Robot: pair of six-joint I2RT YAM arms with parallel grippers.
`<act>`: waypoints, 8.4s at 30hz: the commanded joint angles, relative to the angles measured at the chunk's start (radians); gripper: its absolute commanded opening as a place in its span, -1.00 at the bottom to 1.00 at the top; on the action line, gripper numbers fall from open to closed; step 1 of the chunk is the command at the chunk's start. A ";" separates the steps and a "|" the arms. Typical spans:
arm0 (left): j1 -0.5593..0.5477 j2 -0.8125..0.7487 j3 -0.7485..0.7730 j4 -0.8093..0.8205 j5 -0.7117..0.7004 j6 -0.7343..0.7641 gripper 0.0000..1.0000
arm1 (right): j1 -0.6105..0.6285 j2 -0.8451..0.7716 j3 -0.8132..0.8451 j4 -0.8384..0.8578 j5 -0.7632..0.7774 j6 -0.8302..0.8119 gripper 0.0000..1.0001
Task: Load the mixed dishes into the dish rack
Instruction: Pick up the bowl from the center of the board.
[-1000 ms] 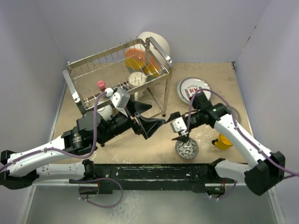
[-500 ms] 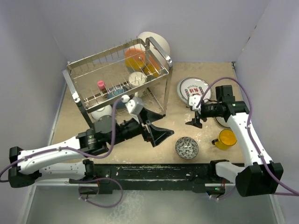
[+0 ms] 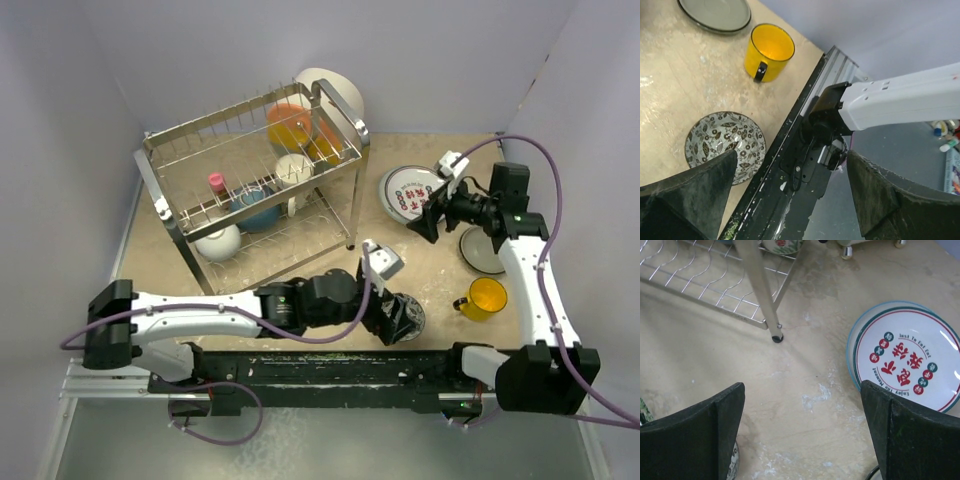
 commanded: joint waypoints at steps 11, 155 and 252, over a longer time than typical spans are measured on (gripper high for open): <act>-0.041 0.391 0.298 -0.212 -0.143 -0.002 0.43 | -0.140 0.093 -0.072 0.151 -0.136 0.245 0.94; 0.295 -0.144 -0.219 -0.008 0.577 0.621 0.09 | 0.603 0.151 -0.233 -0.433 -0.227 -1.227 -1.00; 0.254 0.092 -0.515 0.829 -0.166 -0.971 0.98 | 0.326 0.039 -0.166 -0.526 -0.337 -1.176 -1.00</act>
